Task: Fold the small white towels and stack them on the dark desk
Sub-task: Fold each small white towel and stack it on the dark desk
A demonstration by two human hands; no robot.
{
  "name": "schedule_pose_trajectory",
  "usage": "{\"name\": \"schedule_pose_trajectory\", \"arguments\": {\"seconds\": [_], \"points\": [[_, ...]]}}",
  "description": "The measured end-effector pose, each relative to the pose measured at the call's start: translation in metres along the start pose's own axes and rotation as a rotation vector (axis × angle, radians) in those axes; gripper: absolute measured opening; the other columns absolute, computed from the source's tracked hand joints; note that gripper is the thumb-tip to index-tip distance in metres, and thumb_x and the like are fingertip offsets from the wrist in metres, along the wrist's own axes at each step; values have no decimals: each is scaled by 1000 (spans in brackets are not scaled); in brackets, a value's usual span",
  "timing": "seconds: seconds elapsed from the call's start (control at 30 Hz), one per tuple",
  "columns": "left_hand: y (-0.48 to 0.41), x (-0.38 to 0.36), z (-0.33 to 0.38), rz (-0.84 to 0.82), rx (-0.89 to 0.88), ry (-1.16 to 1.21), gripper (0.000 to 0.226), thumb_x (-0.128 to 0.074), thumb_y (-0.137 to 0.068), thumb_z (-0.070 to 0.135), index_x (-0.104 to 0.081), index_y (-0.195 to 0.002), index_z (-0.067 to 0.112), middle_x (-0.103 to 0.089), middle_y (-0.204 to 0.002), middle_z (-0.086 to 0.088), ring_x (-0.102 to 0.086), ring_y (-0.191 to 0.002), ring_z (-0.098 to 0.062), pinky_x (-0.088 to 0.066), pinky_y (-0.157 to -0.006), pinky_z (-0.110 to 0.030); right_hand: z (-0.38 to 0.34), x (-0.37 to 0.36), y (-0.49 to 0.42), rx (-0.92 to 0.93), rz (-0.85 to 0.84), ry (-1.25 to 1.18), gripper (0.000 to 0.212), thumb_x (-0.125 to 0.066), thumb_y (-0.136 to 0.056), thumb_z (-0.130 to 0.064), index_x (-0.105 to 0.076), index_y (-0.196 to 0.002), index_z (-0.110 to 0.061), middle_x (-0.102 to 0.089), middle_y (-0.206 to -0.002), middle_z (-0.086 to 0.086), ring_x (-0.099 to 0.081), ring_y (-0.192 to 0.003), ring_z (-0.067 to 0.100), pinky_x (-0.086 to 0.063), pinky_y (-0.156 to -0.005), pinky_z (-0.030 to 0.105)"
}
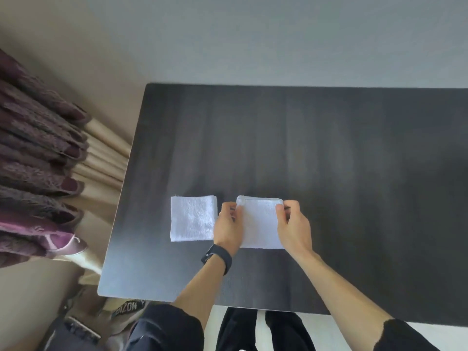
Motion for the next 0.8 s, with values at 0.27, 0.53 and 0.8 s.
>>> {"name": "schedule_pose_trajectory", "arguments": {"seconds": [0.27,0.53,0.8], "points": [[-28,-11,-11,-81,0,-67,23,-38,-102,48,-48,-107,28,-62,-100,9,-62,-86,-9,-45,-62,-25,18,-18,-22,-61,14,92,14,-38,-103,-42,-47,-103,-31,-62,-86,-14,-59,-80,9,-46,-64,33],[-39,-13,-12,-51,-12,-158,19,-40,-102,44,-47,-106,28,-62,-97,5,-62,-85,-16,-56,-76,-42,25,-23,-27,-61,29,114,15,-39,-102,-43,-47,-104,-30,-62,-87,-14,-60,-82,13,-47,-66,33],[-4,-10,32,145,-678,-715,49,-57,-91,37,-49,-136,20,-51,-136,-2,-55,-113,-25,-51,-84,-42,20,-6,-2,67,258,164,29,-50,-97,-38,-55,-121,-23,-53,-127,-6,-54,-109,14,-52,-83,32]]}}
Point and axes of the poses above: each hand's wrist, its own y-axis away from the middle knuckle, its own x-axis out of the back of the hand, z = x × y, the point moved 8 cm from there along -y, towards the middle knuckle
